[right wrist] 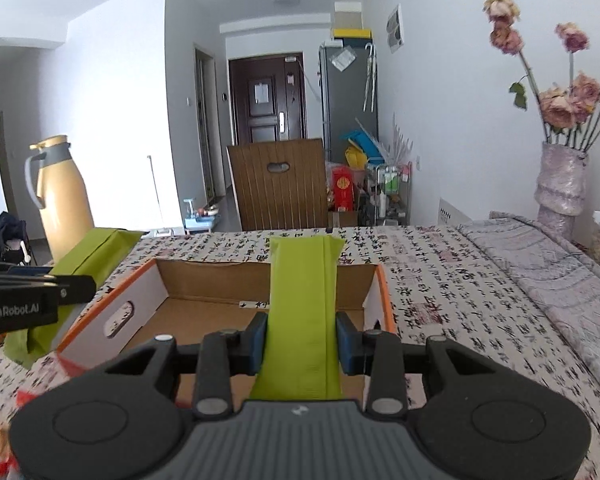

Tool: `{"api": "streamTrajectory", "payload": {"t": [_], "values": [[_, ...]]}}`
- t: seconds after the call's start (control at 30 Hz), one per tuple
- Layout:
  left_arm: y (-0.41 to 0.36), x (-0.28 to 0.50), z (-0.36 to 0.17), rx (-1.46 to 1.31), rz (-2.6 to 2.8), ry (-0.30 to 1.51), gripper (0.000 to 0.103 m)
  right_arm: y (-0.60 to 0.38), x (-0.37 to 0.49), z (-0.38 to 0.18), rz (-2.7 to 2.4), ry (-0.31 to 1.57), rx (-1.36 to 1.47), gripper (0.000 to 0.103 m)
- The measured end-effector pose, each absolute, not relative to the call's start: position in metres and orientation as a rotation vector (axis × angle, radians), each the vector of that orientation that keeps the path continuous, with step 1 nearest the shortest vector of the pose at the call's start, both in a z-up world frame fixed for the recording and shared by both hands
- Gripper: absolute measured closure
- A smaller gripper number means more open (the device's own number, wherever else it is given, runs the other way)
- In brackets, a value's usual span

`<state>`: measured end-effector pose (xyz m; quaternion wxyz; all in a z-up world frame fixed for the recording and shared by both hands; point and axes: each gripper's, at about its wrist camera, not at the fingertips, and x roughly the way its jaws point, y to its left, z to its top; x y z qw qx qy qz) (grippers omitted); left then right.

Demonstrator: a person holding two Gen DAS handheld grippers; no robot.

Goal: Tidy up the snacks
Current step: 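Lift both green bars and carry them over the open cardboard box, then open both grippers to drop the green bars into the box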

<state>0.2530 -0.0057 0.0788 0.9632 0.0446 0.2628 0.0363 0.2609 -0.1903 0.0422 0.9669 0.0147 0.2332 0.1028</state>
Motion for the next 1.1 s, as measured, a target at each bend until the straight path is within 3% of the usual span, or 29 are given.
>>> {"api": "streamTrajectory", "payload": {"t": [0.33,0.7,0.77,0.83,0.87,0.93,1.0,1.1], "values": [[0.005,0.335,0.031,0.089,0.127,0.695,0.07,-0.17,0.336,0.007,0.183,0.631,-0.027,0.069],[0.008,0.351,-0.004,0.085,0.12,0.792,0.069,-0.167,0.355,-0.022,0.187,0.74,-0.042,0.069],[0.01,0.349,-0.001,0.076,0.129,0.784,0.056,-0.168,0.353,-0.02,0.192,0.736,-0.037,0.062],[0.013,0.345,0.005,0.066,0.154,0.762,0.025,-0.17,0.349,-0.018,0.203,0.725,-0.032,0.047],[0.013,0.342,0.008,0.069,0.16,0.744,0.02,-0.171,0.347,-0.016,0.204,0.716,-0.034,0.039],[0.014,0.336,0.014,0.062,0.163,0.713,0.0,-0.172,0.34,-0.012,0.208,0.697,-0.031,0.028],[0.017,0.329,0.02,0.045,0.157,0.682,0.0,-0.175,0.334,-0.008,0.213,0.68,-0.019,0.011],[0.02,0.322,0.026,0.029,0.144,0.661,0.0,-0.179,0.326,-0.003,0.225,0.66,0.004,0.003]]}}
